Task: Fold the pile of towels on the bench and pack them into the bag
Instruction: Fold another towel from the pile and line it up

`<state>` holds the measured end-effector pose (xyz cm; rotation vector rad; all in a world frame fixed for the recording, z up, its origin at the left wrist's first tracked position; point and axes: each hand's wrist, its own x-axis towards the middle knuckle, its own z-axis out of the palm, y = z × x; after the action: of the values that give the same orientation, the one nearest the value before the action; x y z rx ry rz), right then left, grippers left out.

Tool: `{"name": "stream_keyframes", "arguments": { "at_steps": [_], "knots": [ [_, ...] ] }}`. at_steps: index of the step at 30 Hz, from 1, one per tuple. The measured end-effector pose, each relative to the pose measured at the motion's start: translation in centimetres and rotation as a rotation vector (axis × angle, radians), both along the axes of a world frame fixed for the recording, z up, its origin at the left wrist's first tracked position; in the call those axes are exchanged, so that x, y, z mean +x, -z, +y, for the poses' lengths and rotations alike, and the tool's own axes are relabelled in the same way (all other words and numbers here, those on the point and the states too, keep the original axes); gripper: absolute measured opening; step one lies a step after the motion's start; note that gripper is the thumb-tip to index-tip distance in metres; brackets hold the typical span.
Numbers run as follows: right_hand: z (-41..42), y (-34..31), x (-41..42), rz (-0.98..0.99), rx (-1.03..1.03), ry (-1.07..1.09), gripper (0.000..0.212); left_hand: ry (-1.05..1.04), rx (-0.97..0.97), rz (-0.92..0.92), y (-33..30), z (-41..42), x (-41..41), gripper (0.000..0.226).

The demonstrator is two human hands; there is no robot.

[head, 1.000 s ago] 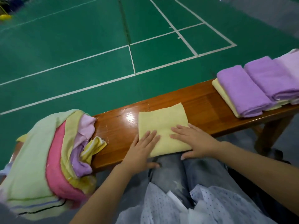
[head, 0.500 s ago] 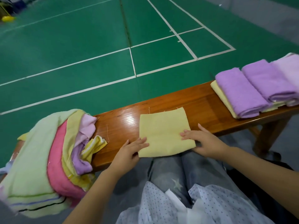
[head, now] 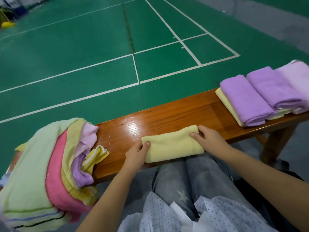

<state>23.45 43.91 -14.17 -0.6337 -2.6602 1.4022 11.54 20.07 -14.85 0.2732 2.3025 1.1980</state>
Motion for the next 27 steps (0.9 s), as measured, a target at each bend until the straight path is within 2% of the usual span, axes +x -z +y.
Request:
{"name": "stream_keyframes", "arguments": {
  "at_steps": [3,7,11,15,17,20,23,25,27],
  "knots": [
    [-0.3,0.8,-0.6,-0.053,0.063,0.08,0.029,0.066,-0.211,0.113,0.2,1.5,-0.4,0.022],
    [-0.2,1.1,-1.1,-0.123,0.115,0.14,0.03,0.1,-0.41,0.294,0.2,2.6,-0.6,0.028],
    [0.3,0.8,-1.6,-0.207,0.1,0.163,0.03,0.102,-0.508,0.367,0.6,2.9,-0.8,0.033],
    [-0.2,0.4,-1.9,-0.229,0.195,0.196,0.037,0.062,-0.534,0.401,0.4,2.8,-0.9,0.03],
    [-0.8,0.1,-1.8,-0.243,0.142,0.23,0.042,0.013,-0.546,0.407,0.0,2.7,-1.3,0.026],
    [-2.7,0.0,-1.1,-0.236,-0.086,0.232,0.054,-0.222,-0.401,0.345,-0.3,2.1,-1.7,0.016],
    [-5.8,0.1,-0.1,-0.261,-0.512,0.248,0.048,-0.519,-0.038,0.209,0.2,0.7,-0.3,0.014],
    [-7.7,0.7,0.4,-0.271,-0.625,0.241,0.036,-0.621,0.124,0.186,0.2,0.0,2.0,0.019],
    [-9.0,1.3,0.8,-0.252,-0.651,0.236,0.03,-0.703,0.16,0.174,-0.1,-0.6,4.2,0.028]
  ]
}}
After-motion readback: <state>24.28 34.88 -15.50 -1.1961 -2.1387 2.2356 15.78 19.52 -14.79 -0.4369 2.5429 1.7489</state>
